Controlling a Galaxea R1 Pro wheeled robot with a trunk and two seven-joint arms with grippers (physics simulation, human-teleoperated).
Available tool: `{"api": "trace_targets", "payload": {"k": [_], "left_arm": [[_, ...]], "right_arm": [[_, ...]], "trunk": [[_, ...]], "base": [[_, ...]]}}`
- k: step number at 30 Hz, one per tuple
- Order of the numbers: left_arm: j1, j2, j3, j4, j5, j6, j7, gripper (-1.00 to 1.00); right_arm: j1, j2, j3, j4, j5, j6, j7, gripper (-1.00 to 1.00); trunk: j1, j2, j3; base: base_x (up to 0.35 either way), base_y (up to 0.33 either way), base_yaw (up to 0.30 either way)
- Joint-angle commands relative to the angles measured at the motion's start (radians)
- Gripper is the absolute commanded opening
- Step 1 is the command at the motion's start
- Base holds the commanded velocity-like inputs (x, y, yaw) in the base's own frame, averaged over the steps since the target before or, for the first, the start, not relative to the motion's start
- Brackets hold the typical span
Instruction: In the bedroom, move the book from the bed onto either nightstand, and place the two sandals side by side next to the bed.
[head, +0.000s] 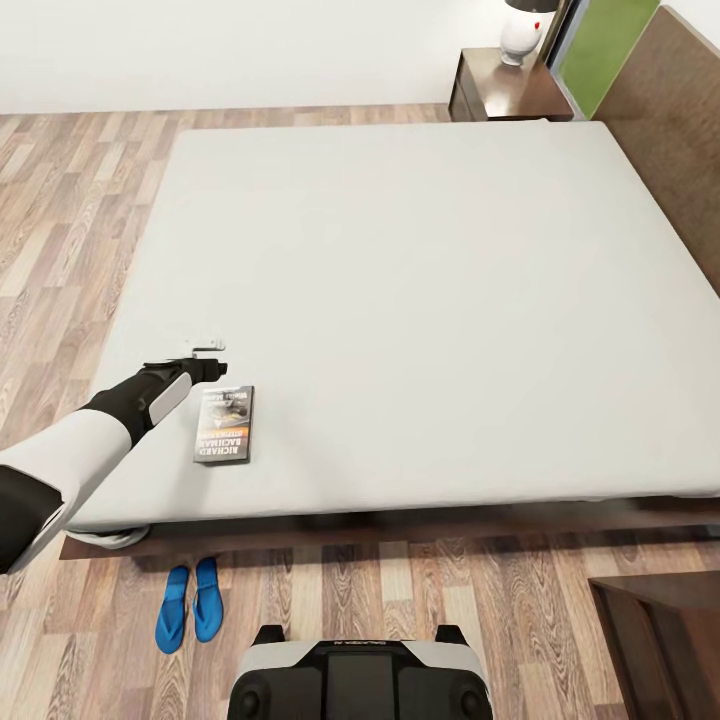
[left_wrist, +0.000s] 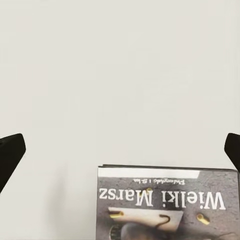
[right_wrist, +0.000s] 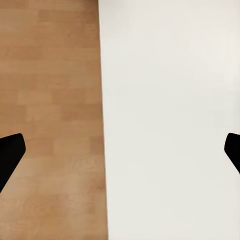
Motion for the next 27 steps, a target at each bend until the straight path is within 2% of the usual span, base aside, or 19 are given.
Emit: {"api": "trace_targets", "payload": {"k": [1, 27], "left_arm": [[0.0, 0.001, -0.008, -0.003, 0.01, 0.004, 0.008, 1.0], [-0.001, -0.007, -0.008, -0.005, 0.01, 0.004, 0.009, 1.0]], "right_arm": [[0.0, 0.0, 0.009, 0.001, -0.01, -0.005, -0.001, 1.0], [0.0, 0.0, 0.007, 0.001, -0.01, -0.005, -0.001, 1.0]], "trunk": [[0.0, -0.001, 0.0], [0.0, -0.001, -0.001]], "base": [[0.0, 0.0, 0.0], [0.0, 0.0, 0.0]]}}
